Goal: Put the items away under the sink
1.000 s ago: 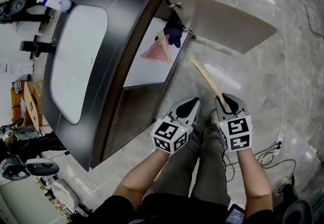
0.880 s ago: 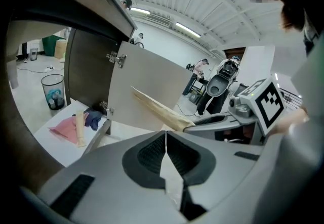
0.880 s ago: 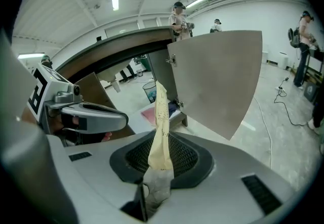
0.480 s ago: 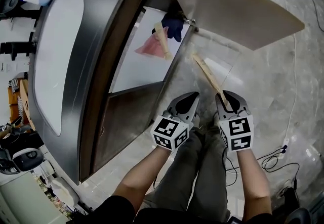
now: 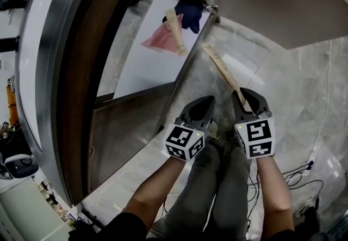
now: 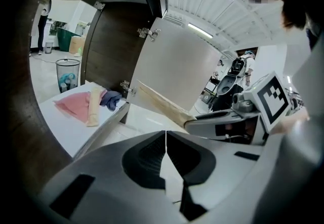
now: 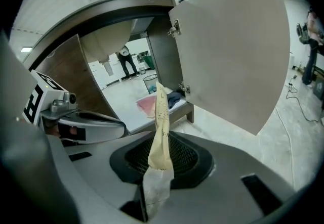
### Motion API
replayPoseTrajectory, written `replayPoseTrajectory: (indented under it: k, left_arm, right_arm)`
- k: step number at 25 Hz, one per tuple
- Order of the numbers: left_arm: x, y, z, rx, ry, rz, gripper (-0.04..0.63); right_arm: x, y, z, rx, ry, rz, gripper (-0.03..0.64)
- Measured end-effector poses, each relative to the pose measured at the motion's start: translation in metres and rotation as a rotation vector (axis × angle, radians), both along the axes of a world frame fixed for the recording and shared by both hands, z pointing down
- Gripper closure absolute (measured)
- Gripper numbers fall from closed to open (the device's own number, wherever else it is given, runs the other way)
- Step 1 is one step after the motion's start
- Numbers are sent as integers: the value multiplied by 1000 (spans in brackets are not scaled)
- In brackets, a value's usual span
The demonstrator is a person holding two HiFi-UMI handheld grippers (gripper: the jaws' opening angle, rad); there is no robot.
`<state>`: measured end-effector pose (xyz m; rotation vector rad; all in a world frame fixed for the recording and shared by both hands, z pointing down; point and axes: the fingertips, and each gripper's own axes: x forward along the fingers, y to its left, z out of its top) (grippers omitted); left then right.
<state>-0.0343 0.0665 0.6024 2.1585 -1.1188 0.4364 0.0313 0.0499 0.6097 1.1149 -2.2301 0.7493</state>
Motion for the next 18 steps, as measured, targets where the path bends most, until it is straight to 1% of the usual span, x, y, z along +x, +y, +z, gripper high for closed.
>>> replayPoseTrajectory:
  k: [7,10,14,18]
  left_arm:
    - [-14,-10,41,9,-13,-33,581]
    - [-25,-16,57,8,-16,-59,581]
    - [-41,-25,77,28,-33,-96,581]
    - [-46,-30,91,49,-55,-108,581]
  right_arm:
    - [-9,-7,46,-14,3,-9,536]
    - [-21,-15,57,-7,-6,-18,537]
    - [-41,-24,72,7,-23,-40,537]
    - [-57,-26,88,11,-30,-81,537]
